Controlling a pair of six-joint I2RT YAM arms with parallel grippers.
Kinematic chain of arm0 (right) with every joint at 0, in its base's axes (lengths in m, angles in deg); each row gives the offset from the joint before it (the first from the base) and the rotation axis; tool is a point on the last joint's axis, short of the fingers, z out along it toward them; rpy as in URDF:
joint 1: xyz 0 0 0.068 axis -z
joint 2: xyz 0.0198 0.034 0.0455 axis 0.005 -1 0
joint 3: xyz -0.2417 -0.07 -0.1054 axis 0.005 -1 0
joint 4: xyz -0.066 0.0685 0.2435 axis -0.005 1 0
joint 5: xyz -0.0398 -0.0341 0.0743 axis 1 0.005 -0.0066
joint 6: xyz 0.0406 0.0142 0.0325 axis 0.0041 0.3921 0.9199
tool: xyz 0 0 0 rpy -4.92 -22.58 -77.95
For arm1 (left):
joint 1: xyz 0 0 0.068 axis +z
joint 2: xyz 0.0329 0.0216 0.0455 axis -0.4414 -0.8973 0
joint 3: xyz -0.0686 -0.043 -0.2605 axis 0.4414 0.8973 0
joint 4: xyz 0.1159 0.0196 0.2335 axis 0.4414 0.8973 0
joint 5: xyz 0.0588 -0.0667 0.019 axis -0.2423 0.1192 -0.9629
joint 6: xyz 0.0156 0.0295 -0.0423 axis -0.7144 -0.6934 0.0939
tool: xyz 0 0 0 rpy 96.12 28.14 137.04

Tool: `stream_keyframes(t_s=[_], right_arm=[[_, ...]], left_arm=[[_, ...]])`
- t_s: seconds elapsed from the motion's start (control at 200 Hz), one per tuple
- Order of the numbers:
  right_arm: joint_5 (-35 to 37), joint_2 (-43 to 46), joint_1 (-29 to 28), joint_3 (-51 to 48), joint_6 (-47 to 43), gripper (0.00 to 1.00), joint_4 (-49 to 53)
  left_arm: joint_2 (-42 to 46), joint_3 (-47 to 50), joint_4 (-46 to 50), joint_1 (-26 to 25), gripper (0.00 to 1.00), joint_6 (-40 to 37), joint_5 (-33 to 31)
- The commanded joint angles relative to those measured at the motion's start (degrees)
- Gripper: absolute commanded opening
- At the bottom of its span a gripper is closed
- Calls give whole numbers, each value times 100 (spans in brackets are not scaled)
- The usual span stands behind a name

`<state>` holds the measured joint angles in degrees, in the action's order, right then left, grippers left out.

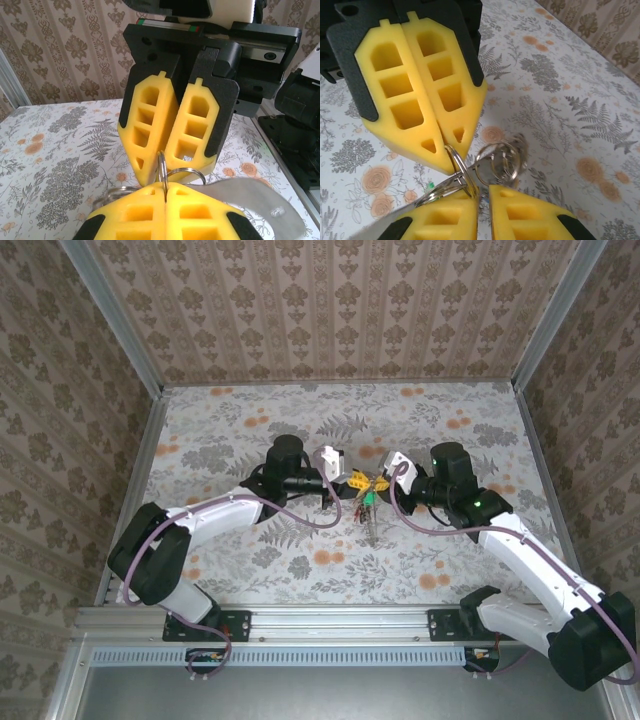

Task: Put the keys on the keyring

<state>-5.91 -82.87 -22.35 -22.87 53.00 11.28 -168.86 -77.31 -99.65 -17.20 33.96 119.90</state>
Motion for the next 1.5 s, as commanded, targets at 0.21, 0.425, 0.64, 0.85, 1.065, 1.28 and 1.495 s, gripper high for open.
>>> stream_keyframes(t_s=[0.21,0.425,0.64,0.85,1.065,1.28,1.495], right_arm=[[-598,144,-36,-116,365,18,-85],[137,-49,-44,-162,1588,13,-943],[173,105,-33,-150,837,19,-305],[1174,386,-35,-21,286,27,526],[1280,552,-33,52,306,38,671],[1416,600,-25,10,501,39,504],[1422,680,-26,-110,442,40,417]], left_arm=[[-68,-1,-388,-11,0,111,48],[-182,-67,-435,-6,0,216,472],[-94,7,-390,-2,0,138,216],[92,-36,458,26,0,-416,-91],[140,-174,1048,42,0,-752,-198],[379,-285,1811,159,0,-1160,-315],[747,-437,2862,533,0,-1717,-271]])
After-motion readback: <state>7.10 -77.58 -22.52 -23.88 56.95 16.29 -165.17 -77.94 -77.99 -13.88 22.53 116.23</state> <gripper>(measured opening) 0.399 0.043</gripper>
